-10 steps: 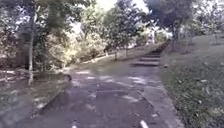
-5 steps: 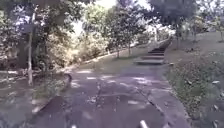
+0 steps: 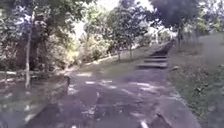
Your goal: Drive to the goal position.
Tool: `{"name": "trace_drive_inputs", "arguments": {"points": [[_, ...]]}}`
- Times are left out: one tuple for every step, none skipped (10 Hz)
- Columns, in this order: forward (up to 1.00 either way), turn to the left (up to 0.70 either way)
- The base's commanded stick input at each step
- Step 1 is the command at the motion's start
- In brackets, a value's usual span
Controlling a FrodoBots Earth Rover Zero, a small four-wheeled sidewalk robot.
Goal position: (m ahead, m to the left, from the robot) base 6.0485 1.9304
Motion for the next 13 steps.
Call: {"name": "trace_drive_inputs", "arguments": {"points": [[0.5,0.0],[0.5,0.0],[0.5,0.0],[0.5,0.0],[0.5,0.0],[0.5,0.0],[0.5,0.0],[0.5,0.0],[0.5,0.0],[0.5,0.0],[0.5,0.0],[0.5,0.0],[0.5,0.0]]}}
